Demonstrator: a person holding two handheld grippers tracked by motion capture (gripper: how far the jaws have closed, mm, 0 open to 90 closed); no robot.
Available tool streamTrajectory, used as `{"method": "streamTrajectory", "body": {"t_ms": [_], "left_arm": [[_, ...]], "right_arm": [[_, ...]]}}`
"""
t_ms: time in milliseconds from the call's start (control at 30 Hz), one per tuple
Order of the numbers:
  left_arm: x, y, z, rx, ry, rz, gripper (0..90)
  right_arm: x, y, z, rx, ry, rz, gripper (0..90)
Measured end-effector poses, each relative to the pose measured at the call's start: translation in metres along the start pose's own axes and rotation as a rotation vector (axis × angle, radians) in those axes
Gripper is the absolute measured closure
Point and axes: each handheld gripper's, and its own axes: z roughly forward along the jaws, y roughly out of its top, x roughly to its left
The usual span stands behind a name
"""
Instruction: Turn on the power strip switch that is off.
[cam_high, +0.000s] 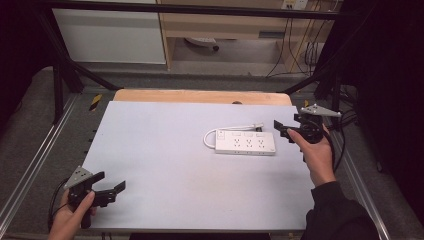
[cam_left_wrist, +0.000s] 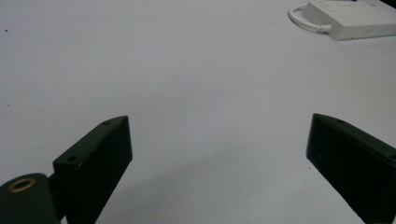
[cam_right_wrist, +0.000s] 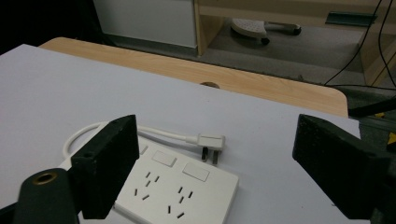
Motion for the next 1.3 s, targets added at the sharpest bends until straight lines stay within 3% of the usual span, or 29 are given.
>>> {"method": "streamTrajectory", "body": {"t_ms": [433, 1300], "left_arm": [[0.000, 0.000, 0.001, 0.005, -0.004, 0.002, 6.9], [0.000, -0.001, 0.002, 0.015, -0.006, 0.005, 6.9]], "right_arm": [[-0.008, 0.008, 0.014, -0.019, 0.009, 0.039, 30.6], [-0.011, 0.002, 0.045, 0.043, 0.003, 0.019, 65.0]]}}
